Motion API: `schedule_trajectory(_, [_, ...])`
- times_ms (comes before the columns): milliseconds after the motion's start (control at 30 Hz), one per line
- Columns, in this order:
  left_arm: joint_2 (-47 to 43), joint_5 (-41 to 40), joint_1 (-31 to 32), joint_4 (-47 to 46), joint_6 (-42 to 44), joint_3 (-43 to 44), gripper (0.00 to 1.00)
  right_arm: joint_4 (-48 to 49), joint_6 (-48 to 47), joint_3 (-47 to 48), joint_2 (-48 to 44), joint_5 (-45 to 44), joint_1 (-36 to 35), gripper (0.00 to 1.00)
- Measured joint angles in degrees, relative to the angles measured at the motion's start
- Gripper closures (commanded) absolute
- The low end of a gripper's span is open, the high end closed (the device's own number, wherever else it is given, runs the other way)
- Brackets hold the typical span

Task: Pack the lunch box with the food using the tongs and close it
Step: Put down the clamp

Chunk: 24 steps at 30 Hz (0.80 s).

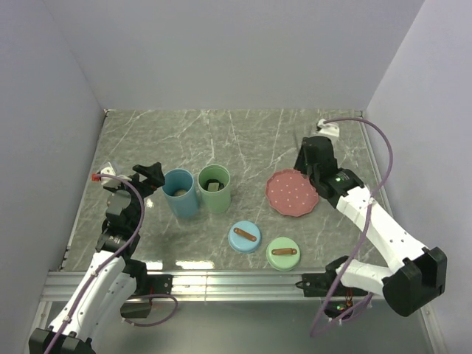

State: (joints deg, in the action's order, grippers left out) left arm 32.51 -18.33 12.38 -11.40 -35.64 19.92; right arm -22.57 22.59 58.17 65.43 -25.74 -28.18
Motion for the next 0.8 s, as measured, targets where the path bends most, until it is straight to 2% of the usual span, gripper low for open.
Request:
schedule_trajectory(267, [0.0, 0.0, 0.0, -0.3, 0.0, 0.0, 0.01, -0.7, 1.0, -3.4, 0.3, 2.4, 12.6, 0.53])
schedule_trajectory(800, [0.7, 0.5, 0.0, -0.4, 0.0, 0.0, 0.01, -1.2, 2.5, -4.9, 7.1, 7.2, 24.2, 0.53])
